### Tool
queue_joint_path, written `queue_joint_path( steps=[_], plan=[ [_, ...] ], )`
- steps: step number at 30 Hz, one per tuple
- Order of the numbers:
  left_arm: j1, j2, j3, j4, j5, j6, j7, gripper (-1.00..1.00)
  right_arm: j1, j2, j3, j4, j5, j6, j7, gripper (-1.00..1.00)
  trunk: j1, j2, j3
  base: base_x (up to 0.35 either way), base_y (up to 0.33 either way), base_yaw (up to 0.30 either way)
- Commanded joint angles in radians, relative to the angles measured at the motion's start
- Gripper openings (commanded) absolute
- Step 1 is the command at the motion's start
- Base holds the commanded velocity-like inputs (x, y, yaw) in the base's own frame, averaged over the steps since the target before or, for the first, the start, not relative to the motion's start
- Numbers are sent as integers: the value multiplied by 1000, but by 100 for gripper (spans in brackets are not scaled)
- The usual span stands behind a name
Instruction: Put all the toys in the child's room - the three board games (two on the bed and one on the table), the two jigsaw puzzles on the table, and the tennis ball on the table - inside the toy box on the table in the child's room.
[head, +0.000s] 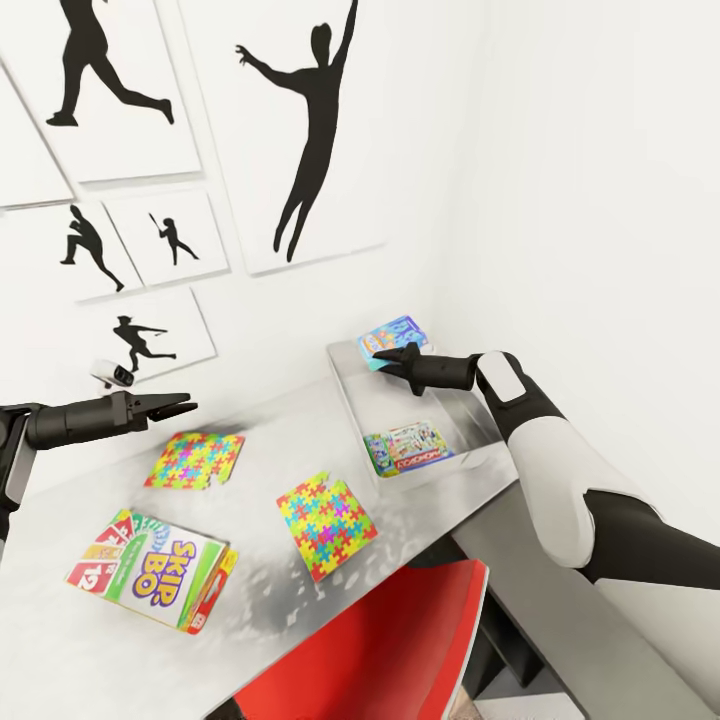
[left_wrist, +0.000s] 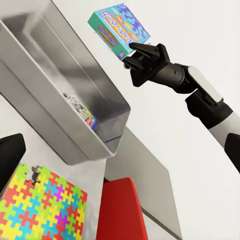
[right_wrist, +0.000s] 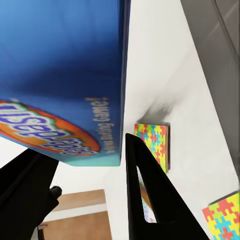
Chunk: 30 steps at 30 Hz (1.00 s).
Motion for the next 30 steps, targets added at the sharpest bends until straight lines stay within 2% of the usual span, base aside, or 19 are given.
queue_joint_path(
  steps=[1, 16, 24, 30],
  plan=[
    [-1, 0, 0, 0, 0, 10, -4, 100, -1, 1, -8, 1, 8, 5, 5, -100, 0, -1, -3, 0, 0, 0],
    [-1, -1, 1, 0, -1, 11, -4, 100, -3, 1, -9, 7, 8, 5, 0, -100, 0, -1, -28, 0, 0, 0],
    [-1, -1, 2, 0, -1, 11, -4, 100, -4, 12, -9, 38, 8, 5, -1, -100, 0, -1, -41, 0, 0, 0],
    [-1, -1, 2, 0, 0, 11, -4, 100, -28, 13, -10, 46, 8, 5, -2, -100, 0, -1, -50, 0, 0, 0]
  ],
)
